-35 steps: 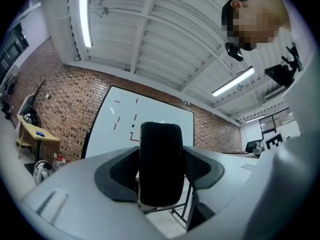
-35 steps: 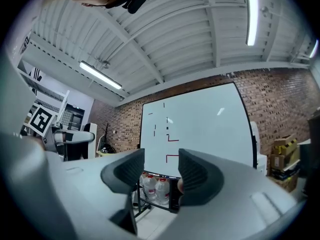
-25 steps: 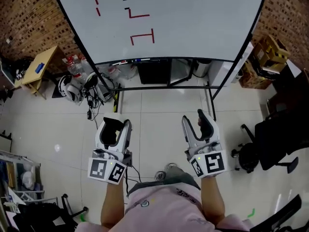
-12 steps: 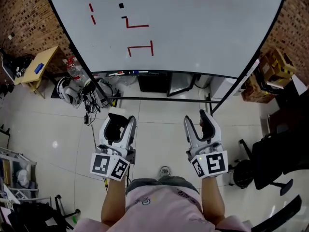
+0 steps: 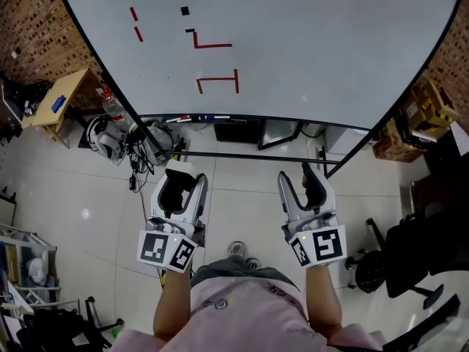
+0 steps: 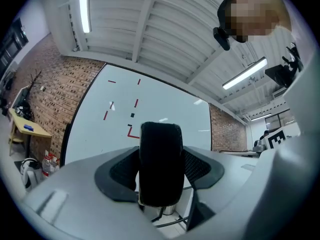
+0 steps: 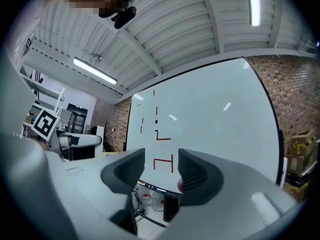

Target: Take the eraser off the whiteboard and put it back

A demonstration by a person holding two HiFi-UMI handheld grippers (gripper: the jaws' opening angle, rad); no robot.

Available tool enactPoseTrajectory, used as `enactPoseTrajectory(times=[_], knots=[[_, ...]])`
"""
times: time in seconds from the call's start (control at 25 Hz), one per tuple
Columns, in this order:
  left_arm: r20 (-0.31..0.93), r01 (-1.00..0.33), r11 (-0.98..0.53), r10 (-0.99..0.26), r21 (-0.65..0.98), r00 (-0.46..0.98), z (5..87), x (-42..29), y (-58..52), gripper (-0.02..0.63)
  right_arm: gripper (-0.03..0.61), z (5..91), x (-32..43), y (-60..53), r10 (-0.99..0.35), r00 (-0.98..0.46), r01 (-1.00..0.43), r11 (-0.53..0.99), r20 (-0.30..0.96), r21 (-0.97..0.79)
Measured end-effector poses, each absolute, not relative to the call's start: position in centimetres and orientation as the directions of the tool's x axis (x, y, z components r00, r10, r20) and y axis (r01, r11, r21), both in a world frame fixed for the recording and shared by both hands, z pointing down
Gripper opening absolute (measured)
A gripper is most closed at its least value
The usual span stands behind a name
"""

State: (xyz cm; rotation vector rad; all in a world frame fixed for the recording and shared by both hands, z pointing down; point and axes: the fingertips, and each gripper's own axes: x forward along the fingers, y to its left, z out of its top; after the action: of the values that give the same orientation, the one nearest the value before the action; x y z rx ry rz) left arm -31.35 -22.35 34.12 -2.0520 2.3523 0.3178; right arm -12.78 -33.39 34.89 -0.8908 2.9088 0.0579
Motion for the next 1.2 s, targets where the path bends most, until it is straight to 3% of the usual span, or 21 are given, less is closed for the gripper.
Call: enactPoseTrajectory(times=[0.44,1.2], knots=[[-0.132,-0.984,0.063,-0.988,0.165,-0.085,34.6,-36.3,-27.8,0.264,0.201,33.8,-18.1,-37.3,-0.576,-0.806,-0.585,0.811,-0.132,0.033],[-0.175,-0.995,0.074,-0.981,0.067,-0.084,31.1,-40.8,-38.7,0.264,0.201,33.1,-17.2,-41.8,-0.602,-0.785,-0.612,0.790,-0.142,0.033]])
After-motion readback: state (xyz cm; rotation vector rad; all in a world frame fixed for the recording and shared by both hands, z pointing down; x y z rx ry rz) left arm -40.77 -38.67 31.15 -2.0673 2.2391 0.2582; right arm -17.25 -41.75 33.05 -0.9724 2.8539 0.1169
